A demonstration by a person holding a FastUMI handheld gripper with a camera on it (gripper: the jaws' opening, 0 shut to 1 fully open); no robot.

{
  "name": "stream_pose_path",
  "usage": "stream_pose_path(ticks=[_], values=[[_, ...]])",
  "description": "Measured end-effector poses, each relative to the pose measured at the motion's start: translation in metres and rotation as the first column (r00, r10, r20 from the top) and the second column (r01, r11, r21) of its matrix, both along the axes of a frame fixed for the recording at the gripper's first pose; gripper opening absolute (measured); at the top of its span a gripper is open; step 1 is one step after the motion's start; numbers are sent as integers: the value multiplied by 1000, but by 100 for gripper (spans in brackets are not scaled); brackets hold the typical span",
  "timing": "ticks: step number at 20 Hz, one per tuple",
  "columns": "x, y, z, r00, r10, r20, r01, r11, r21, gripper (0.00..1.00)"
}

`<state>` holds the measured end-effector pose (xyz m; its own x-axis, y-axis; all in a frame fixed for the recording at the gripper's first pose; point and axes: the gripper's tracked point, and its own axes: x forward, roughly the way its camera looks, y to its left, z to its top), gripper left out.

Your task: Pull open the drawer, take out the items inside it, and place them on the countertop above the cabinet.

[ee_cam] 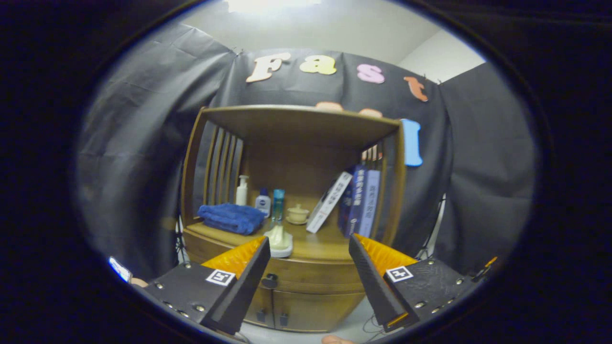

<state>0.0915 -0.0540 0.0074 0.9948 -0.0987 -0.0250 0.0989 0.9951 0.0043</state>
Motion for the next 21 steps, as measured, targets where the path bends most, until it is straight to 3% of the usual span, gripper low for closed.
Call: stream_pose_path(ticks=[8, 21], values=[[-85, -109, 46, 983, -170, 76, 169, 985, 22, 99], [-117, -136, 41, 983, -172, 69, 172, 985, 15, 99]])
